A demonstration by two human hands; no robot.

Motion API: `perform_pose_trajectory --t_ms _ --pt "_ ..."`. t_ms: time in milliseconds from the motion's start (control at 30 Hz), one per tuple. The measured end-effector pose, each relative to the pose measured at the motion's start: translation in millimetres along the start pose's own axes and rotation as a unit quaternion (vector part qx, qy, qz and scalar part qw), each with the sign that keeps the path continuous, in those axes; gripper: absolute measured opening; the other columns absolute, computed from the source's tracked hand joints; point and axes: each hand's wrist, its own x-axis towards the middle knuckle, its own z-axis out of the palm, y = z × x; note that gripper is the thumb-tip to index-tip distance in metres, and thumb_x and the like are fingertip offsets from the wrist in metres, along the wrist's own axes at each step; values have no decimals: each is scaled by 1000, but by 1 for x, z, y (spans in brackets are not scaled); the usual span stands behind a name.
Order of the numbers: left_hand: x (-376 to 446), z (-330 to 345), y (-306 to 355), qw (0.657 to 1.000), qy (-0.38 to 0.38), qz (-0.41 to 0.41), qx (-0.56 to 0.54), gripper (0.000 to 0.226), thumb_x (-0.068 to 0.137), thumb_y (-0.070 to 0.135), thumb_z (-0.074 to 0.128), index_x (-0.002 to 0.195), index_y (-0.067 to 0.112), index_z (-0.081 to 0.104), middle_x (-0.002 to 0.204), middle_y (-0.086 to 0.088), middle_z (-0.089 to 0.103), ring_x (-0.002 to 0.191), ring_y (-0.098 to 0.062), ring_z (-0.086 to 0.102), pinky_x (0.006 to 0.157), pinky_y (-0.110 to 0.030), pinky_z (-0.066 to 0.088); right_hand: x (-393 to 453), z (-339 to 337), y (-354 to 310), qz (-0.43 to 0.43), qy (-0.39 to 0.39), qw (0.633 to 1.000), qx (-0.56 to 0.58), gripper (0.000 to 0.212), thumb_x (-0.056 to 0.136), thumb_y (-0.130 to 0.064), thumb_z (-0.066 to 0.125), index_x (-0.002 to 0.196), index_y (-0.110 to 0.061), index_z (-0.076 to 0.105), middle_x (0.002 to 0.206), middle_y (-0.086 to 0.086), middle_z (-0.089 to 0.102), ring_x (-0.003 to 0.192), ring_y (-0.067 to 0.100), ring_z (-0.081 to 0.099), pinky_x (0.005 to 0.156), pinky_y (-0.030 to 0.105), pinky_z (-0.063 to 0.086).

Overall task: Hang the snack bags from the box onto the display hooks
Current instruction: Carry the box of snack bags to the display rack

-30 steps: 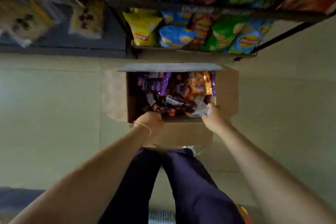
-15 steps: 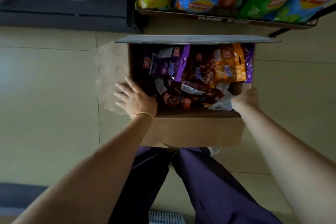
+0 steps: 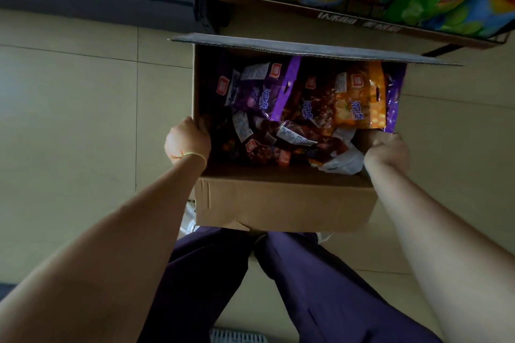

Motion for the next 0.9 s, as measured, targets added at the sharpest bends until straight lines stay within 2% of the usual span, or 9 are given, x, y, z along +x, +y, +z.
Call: perform_pose_trajectory --t_ms 133,267,367,633,800,900 --pt "0 -14 -7 1000 -8 13 27 39 102 31 44 114 -1 63 111 -25 66 104 -44 64 78 -44 51 -12 -12 -1 -47 5 999 -6 25 98 -11 49 118 1 59 123 25 62 114 43 58 89 40 45" --pt "-22 -50 -33 999 -26 -33 17 41 102 33 45 118 -1 63 116 -28 64 110 -46 62 84 -46 51 -40 -38 -12 -89 -3 996 -12 19 97 -12 49 101 4 59 110 27 64 102 44 60 76 38 42" --pt "-51 -90 -64 997 -45 -64 6 42 101 33 45 119 -2 62 119 -29 63 112 -46 60 87 -46 50 -79 -72 -25 -115 -24 992 -39 21 98 -15 49 100 4 58 110 28 64 102 45 60 78 41 45" --pt "-158 -263 -162 985 -68 -139 -75 42 100 33 46 116 -2 65 117 -28 64 110 -45 61 86 -44 50 -234 -218 -85 -213 -48 972 -87 24 100 -22 48 102 0 57 112 26 63 102 43 60 72 40 41" --pt "-230 -371 -236 962 -34 -199 -181 42 98 33 51 110 -3 69 112 -29 66 107 -45 63 86 -45 51 -337 -311 -132 -303 -45 947 -97 30 102 -29 45 107 -4 60 108 24 65 99 43 61 74 42 45" --pt "-266 -424 -283 945 5 -218 -243 40 95 29 55 104 -7 70 107 -31 67 103 -46 63 86 -45 51 -402 -355 -164 -360 -55 929 -74 29 103 -30 44 107 -7 60 98 19 66 86 37 62 68 42 49"
